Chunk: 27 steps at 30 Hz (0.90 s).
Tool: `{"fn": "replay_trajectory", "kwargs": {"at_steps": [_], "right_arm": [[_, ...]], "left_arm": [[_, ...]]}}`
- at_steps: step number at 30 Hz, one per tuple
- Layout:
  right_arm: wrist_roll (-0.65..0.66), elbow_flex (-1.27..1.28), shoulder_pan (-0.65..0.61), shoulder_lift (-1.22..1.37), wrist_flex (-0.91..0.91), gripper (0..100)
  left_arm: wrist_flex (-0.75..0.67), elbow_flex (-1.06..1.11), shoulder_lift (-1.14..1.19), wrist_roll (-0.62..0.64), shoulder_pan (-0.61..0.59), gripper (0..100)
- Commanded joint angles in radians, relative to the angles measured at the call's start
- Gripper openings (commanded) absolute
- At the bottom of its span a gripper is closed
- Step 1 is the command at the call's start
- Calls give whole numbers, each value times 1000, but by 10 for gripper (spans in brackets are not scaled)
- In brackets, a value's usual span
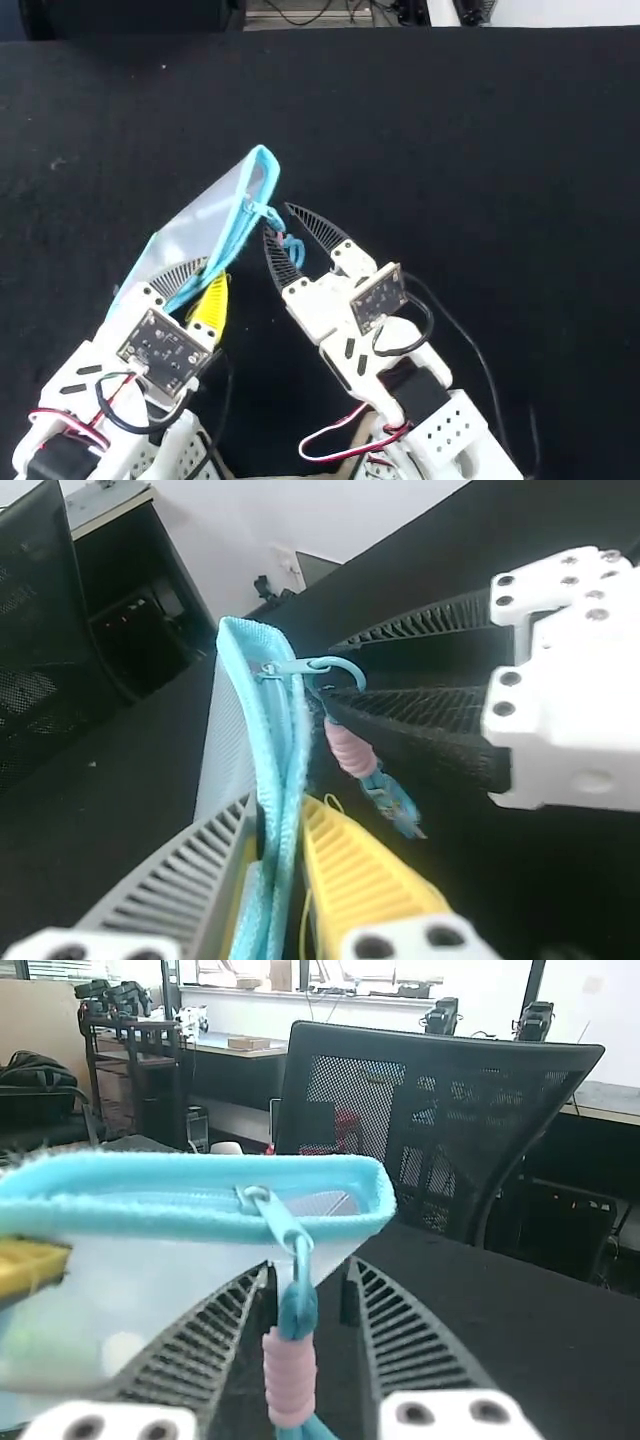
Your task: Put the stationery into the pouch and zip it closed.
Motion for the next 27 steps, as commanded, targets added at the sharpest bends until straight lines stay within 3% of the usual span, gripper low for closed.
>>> {"fn": "replay_trajectory", "kwargs": {"at_steps": [1, 8, 13, 25, 27], "right_arm": [[8, -7, 15, -4, -25, 113], [14, -5, 15, -4, -20, 103], [15, -5, 15, -4, -18, 9], [9, -22, 74, -4, -14, 11], [9, -70, 78, 1, 77, 11]], "left_arm": [[17, -73, -2, 11, 48, 30], [17, -74, -2, 11, 48, 30], [17, -74, -2, 11, 48, 30], [17, -74, -2, 11, 48, 30], [17, -74, -2, 11, 48, 30]]}}
